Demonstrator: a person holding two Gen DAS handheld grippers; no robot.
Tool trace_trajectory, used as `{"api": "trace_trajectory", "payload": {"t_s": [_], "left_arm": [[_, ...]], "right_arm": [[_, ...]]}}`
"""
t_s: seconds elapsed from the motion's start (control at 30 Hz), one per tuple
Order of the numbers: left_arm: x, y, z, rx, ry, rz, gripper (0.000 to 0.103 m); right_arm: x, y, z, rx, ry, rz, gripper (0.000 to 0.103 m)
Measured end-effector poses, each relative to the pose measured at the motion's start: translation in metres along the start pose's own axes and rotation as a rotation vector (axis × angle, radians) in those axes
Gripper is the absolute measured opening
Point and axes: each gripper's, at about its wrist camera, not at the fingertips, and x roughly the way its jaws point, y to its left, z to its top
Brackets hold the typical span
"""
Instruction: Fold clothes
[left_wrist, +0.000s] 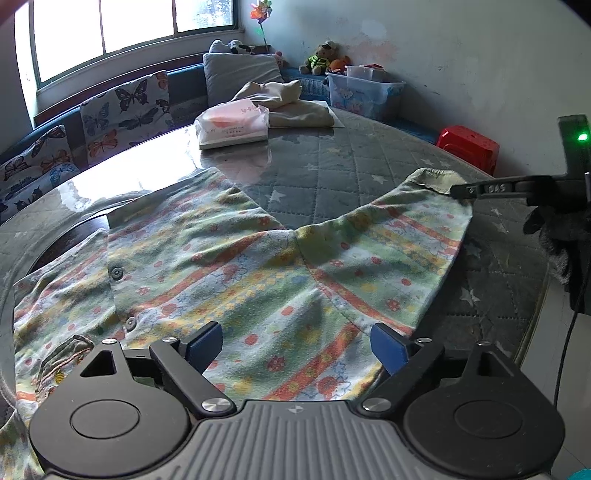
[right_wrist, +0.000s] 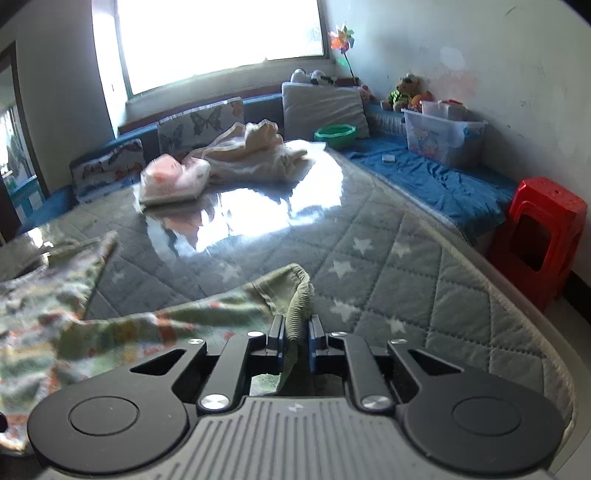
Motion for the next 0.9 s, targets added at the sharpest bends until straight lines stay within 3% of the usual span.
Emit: {"api": "trace_trajectory", "payload": {"t_s": [0.13, 0.43, 0.7, 0.9], "left_arm": [[-0.007, 0.012, -0.001, -0.03, -0.017, 0.015, 0.089], [-0.033, 0.051, -0.013, -0.118, -0.068, 0.07, 0.09], [-0.063, 0.1, -0.039, -0.236, -0.114, 0.134, 0.091], [-0.083, 0.131, -0.064, -0.317, -0.133, 0.176, 0.091]], "right_arm": [[-0.013, 0.01, 0.01, -0.001, -0.032, 0.052, 0.01], [-0.06, 0.069, 0.038, -0.105, -0.113, 0.277, 0.008], [-0.084, 0.158, 0.048, -0.233, -0.108, 0.496, 0.008], [-0.07, 0.222, 0.036, -0.306, -0.043, 0.607, 0.008]]}}
